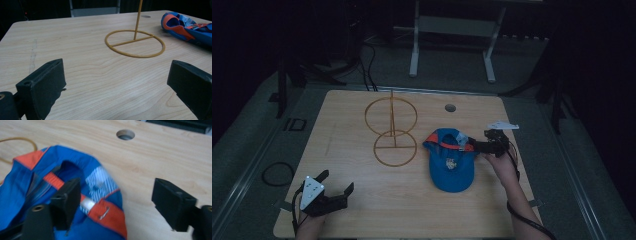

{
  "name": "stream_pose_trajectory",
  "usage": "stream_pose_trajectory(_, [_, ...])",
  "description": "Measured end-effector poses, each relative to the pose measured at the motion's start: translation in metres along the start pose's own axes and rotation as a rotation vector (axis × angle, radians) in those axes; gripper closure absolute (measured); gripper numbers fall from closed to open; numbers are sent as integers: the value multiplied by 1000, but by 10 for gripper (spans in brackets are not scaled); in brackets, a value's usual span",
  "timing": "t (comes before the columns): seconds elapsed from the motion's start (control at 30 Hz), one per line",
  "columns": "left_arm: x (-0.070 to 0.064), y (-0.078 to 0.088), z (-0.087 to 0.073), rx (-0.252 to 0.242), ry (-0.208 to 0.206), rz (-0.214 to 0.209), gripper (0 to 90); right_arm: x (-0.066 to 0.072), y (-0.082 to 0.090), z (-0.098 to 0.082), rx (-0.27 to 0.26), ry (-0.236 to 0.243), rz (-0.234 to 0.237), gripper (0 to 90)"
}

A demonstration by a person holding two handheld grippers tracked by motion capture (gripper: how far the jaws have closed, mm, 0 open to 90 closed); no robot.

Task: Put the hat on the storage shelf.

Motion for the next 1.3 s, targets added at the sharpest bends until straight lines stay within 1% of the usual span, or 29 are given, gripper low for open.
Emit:
stream_pose_trajectory(0.07, [-1, 0, -1, 4, -15, -1, 20, -2, -5, 6, -4, -1, 13, 266])
stream_pose_trajectory(0.1, [-2, 0, -1, 3, -17, -4, 21, -3, -8, 9, 0, -2, 13, 294])
stream_pose_trajectory(0.17, [-2, 0, -1, 2, -24, -2, 20, -5, -15, 12, 8, -1, 8, 310])
stream_pose_trajectory(0.27, [-1, 0, -1, 5, -30, 1, 32, -9, -24, 15, 7, -20, 7, 331])
stream_pose_trajectory(0.3, [-1, 0, -1, 10, -30, 1, 33, -10, -28, 16, 7, -34, 17, 334])
stream_pose_trajectory(0.33, [-1, 0, -1, 11, -29, 3, 34, -11, -32, 15, 9, -48, 30, 335])
stream_pose_trajectory(0.37, [0, 0, -1, 13, -31, 7, 34, -11, -34, 15, 11, -52, 31, 334])
stream_pose_trajectory(0.43, [0, 0, -1, 10, -27, 3, 34, -10, -42, 12, 20, -65, 56, 329])
stream_pose_trajectory(0.6, [0, 0, -1, 14, -29, 4, 34, -5, -58, 3, 60, -65, 85, 295])
stream_pose_trajectory(0.7, [0, 1, 0, 7, -30, 2, 34, -4, -66, -3, 85, -63, 81, 295])
stream_pose_trajectory(0.8, [-2, 2, 1, -16, -32, -11, 33, -3, -72, -9, 106, -49, 67, 297])
stream_pose_trajectory(0.87, [-4, 2, 2, -20, -37, -23, 33, -2, -76, -14, 118, -46, 64, 310])
stream_pose_trajectory(0.9, [-5, 2, 2, -19, -38, -24, 33, -3, -79, -18, 130, -46, 56, 310])
stream_pose_trajectory(0.97, [-6, 2, 1, -16, -46, -27, 33, -3, -83, -22, 137, -48, 57, 311])
stream_pose_trajectory(1.03, [-6, 2, 2, -20, -37, -31, 33, -2, -84, -23, 139, -23, 33, 323])
stream_pose_trajectory(1.13, [-6, 2, 3, -26, -16, -32, 33, 0, -84, -24, 162, 18, 12, 365])
stream_pose_trajectory(1.2, [-5, 3, 3, -24, -9, -34, 33, 1, -84, -24, 169, 15, 17, 393])
stream_pose_trajectory(1.27, [-5, 3, 3, -27, -7, -38, 33, 2, -84, -24, 173, 15, 26, 453])
stream_pose_trajectory(1.3, [-5, 3, 3, -28, -7, -40, 33, 4, -83, -24, 170, 15, 30, 538])
Point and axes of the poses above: each handheld gripper's, and its own axes: y roughly backward along the jaws, z roughly out of its top, x roughly to its left, the point moved 7 cm from there along -y, roughly forward along the jaws, and after that the axes turned 15 degrees about z, right-handed, at the moved point
